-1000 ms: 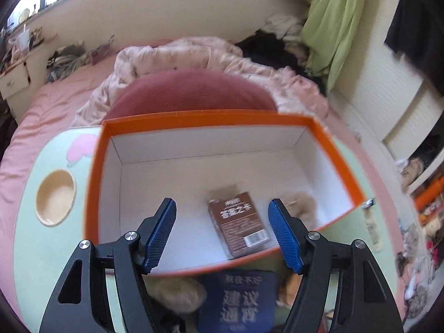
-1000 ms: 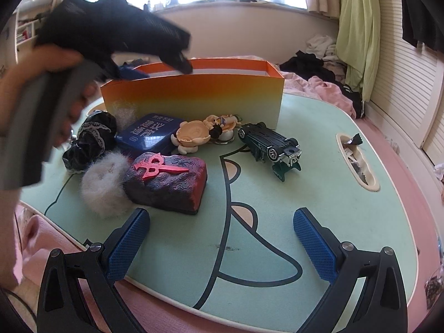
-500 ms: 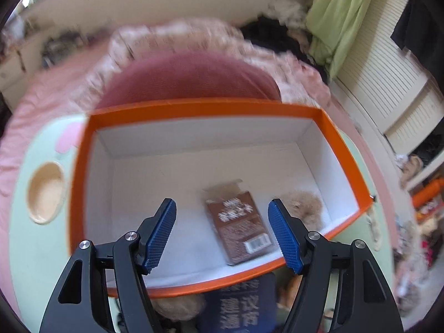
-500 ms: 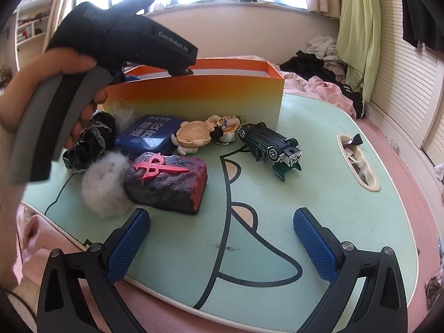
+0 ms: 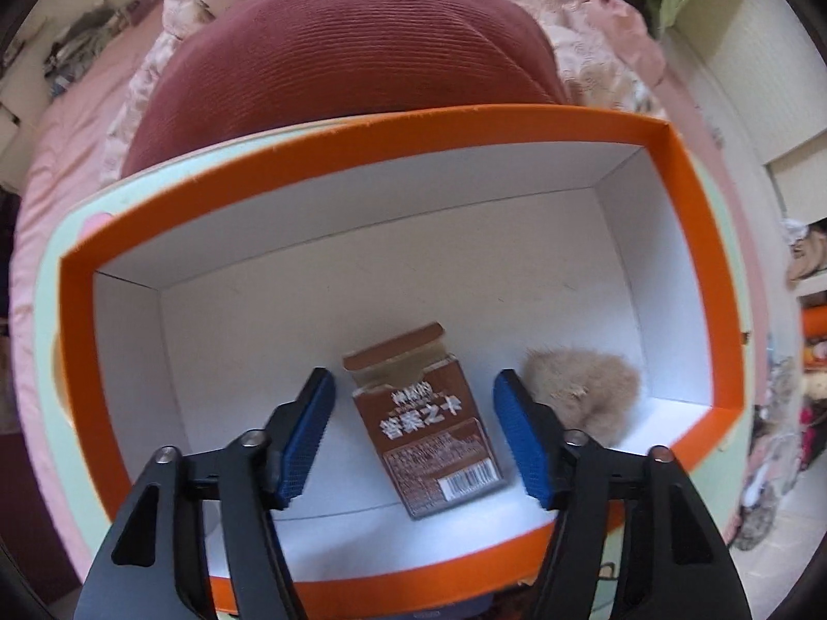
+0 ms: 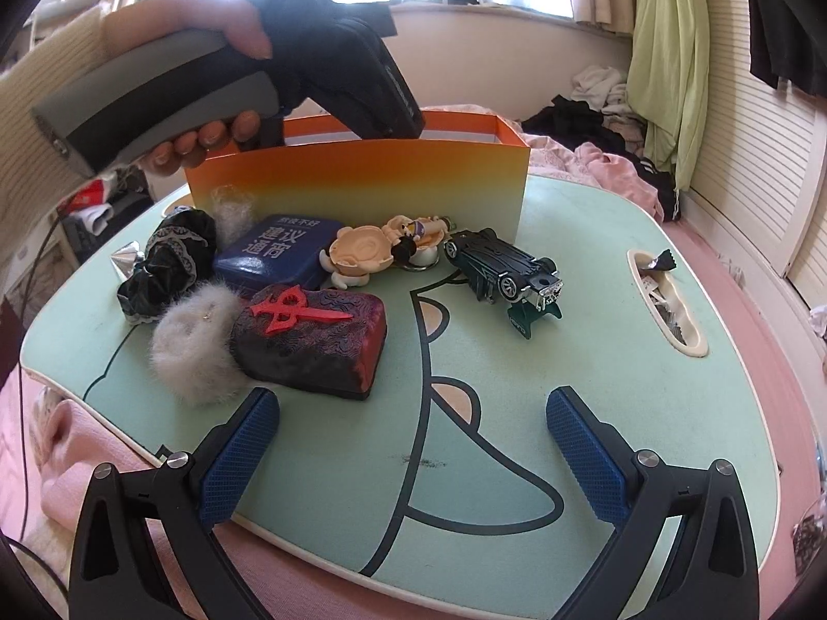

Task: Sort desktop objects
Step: 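Reach the left gripper into the box and grasp the brown card box, then carry the brown card box out with the left gripper and set it down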

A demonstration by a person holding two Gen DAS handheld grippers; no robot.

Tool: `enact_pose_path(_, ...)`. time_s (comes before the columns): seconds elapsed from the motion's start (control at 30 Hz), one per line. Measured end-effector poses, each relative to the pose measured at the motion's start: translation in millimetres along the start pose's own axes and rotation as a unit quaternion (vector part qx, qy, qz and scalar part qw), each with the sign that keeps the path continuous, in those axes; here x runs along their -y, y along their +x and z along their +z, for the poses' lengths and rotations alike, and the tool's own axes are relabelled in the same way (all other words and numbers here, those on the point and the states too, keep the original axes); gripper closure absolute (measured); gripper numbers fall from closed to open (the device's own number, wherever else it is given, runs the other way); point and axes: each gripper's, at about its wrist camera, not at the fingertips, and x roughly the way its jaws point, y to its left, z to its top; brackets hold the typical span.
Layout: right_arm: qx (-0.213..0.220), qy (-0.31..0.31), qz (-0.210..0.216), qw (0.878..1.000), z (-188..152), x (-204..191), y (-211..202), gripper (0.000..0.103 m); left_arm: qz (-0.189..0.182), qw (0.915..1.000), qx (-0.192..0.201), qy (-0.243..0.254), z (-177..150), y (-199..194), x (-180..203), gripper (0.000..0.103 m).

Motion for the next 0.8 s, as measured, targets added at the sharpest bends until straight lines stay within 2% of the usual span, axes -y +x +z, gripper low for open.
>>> enact_pose_path(0.07,0.0,0.0,0.001,1.0,1,-1,0,0.0,0.029,0.9995,0.011,0.01,-1,-1,4,0.05)
enact_pose_path(0.17,-0.002,-0.013,0.014,1.0,1,-1,0,0.0,0.03,0.9989,0.026,0.025,-7,-5,8,0.052)
enact_pose_path(0.23,-0.003,-0.014,0.014,1.0,1,-1,0,0.0,0.016,0.9992,0.027,0.024,-10,-7,-1,0.059)
enact_pose_path(0.4,-0.003,-0.015,0.017,1.0,1,-2,1,0.0,-0.034,0.999,0.025,-0.014,-9,-11,-22,0.061)
enact_pose_path(0.5,-0.004,-0.016,0.019,1.0,3,-4,1,0.0,-0.065,0.9966,0.042,-0.029,-14,-23,-37,0.061)
enact_pose_path(0.67,-0.004,-0.018,0.021,1.0,3,-4,1,0.0,-0.089,0.9904,0.105,-0.015,-24,-76,-45,0.061)
enact_pose_path(0.8,-0.004,-0.021,0.024,0.999,3,-3,2,0.0,-0.09,0.9823,0.16,0.038,-58,-114,-41,0.061)
